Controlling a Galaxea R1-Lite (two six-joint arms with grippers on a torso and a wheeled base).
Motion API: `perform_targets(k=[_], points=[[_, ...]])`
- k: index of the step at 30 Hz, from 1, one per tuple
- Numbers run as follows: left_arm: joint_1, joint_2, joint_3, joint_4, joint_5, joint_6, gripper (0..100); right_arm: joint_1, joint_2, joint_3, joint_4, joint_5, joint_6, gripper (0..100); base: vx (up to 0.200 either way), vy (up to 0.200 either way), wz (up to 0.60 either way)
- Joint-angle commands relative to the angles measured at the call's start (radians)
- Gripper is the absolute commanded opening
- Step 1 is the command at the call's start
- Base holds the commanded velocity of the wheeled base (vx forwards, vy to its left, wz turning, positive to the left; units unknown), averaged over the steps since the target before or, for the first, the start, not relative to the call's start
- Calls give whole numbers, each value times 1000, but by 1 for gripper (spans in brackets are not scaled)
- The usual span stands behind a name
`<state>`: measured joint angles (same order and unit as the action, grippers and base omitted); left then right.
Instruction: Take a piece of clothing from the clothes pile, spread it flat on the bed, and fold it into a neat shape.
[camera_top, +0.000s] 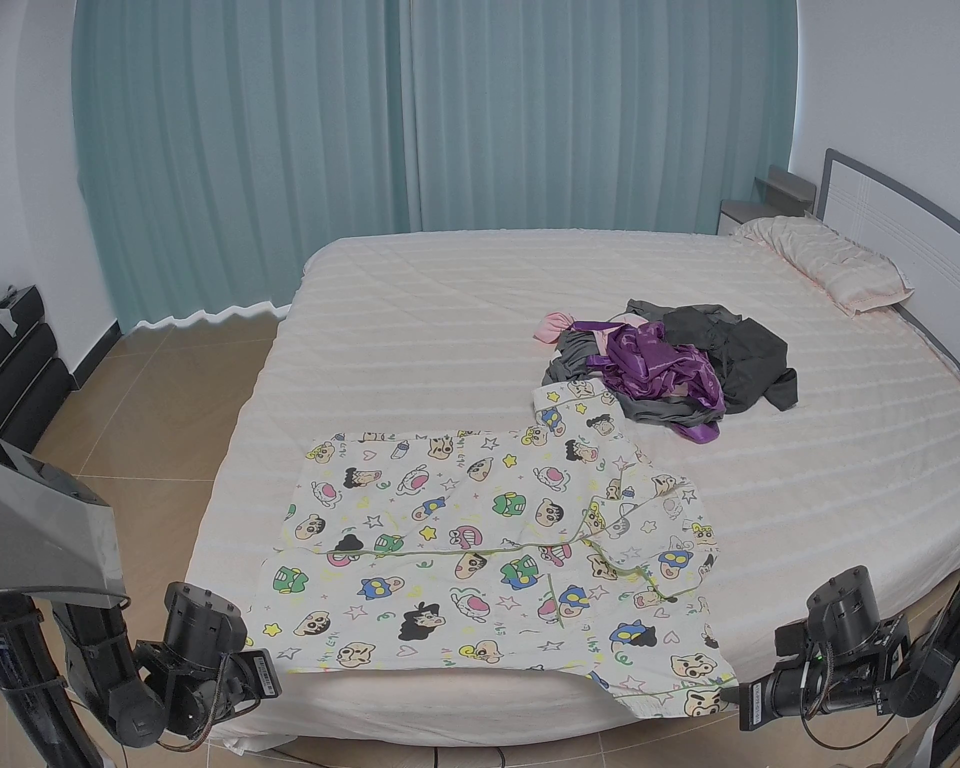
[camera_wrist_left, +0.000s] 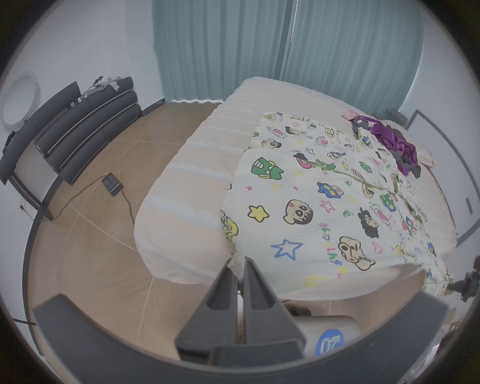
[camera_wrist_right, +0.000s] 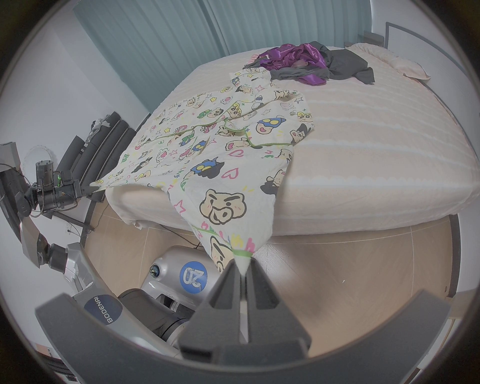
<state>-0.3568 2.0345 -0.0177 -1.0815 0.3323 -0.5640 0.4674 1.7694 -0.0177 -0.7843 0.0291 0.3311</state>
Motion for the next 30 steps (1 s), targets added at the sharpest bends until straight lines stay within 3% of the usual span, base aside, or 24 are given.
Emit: perform_targets(k=[1, 15, 26, 28, 30], points=[[-4, -14, 16, 40, -1, 13, 0, 7, -18, 18, 7, 0, -1, 0, 0, 0, 0], [-24, -5, 16, 190, -52, 19, 0, 48, -27, 18, 92, 0, -27, 0, 0, 0, 0], [-4, -99, -64, 238, -116, 16, 0, 14, -110, -56, 94, 5, -18, 0, 0, 0, 0], [9, -134, -102, 291, -128, 16, 0, -1, -117, -81, 99, 6, -18, 0, 0, 0, 0], [44, -240, -240, 522, -180, 9, 0, -30, -116, -143, 128, 14, -17, 0, 0, 0, 0]])
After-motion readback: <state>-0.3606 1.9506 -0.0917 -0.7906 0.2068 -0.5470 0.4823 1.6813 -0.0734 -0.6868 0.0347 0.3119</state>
